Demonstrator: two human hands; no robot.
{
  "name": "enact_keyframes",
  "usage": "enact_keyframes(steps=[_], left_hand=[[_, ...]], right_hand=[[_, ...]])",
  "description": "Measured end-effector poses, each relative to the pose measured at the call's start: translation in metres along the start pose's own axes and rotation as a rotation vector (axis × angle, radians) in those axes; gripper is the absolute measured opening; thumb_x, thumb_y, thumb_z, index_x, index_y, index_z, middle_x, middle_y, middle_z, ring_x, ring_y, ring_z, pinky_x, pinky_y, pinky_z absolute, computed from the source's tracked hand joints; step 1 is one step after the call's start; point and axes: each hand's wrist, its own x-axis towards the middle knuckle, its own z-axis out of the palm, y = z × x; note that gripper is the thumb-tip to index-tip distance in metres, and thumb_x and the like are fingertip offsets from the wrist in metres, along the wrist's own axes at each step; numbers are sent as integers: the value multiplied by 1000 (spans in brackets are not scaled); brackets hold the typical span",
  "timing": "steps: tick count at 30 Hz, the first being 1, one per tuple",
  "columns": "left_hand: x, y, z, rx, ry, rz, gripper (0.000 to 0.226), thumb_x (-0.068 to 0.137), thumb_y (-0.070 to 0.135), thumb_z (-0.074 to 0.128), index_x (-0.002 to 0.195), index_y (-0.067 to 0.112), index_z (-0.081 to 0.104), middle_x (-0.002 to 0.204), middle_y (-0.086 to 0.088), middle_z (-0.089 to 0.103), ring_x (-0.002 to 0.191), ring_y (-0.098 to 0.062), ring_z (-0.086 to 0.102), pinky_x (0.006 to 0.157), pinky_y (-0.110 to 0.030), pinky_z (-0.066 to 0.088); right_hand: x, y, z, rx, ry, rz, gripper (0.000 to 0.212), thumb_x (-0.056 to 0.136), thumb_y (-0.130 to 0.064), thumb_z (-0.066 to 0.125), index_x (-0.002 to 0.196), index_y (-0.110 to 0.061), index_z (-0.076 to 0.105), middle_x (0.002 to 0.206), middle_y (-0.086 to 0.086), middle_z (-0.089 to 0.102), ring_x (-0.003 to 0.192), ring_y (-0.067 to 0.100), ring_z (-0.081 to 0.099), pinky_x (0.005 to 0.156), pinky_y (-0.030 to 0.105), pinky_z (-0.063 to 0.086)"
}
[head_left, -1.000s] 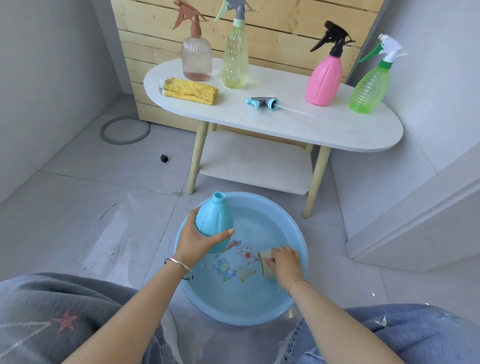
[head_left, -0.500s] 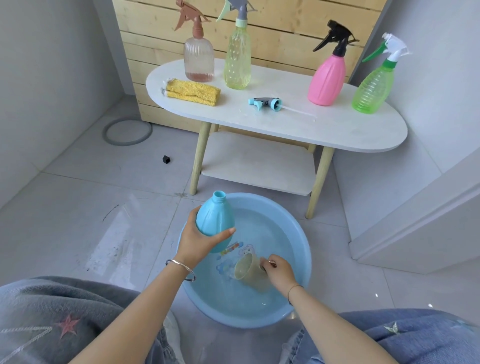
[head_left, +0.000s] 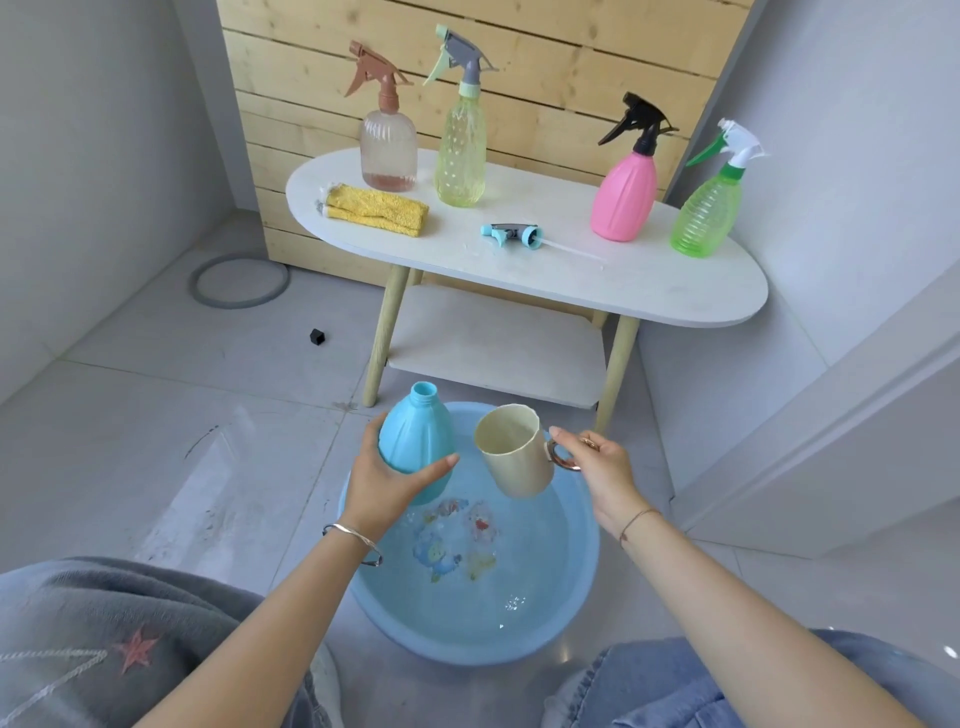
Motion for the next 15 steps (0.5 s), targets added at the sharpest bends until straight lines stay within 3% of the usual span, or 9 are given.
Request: enact_keyframes(steps=[4,5,7,9,15], left_hand=[[-3,4,2,2,-77,21,80,59,33,92,125,30,46,110,14,58,101,-5,59,68,-15,49],[-5,5,2,3,-97,25,79,59,32,92,124,31,46,110,13,59,100,-5,59,65,-14,50],[-7,8,4,-2,-129,32,79,60,30,91,124,31,47,110,12,60,99,-5,60,62,-12,51],[-9,10,6,3,-154,42,84,55,38,92,125,31,47,112,12,60,101,-5,60,64,-12,50],[-13,12,9,89,-211,71,82,57,36,92,124,36,45,112,18,58,101,1,58,67,-9,48]], right_hand=[[-2,-42,-13,36,18,-123,42,81,-15,73,56,-14,39,50,-6,40,49,5,39,51,12,32],[-2,-49,-17,47,17,-142,37,80,-15,74,59,-10,43,53,-3,45,54,7,43,56,12,34],[-2,-61,-24,67,16,-174,31,78,-17,76,65,-9,49,63,6,48,67,16,46,69,21,35],[-4,-69,-29,94,16,-194,38,76,-18,77,57,-14,44,58,1,47,71,20,44,73,28,33],[-17,-78,-37,113,44,-254,36,76,-15,76,56,-13,46,57,-1,51,68,19,49,71,26,38]])
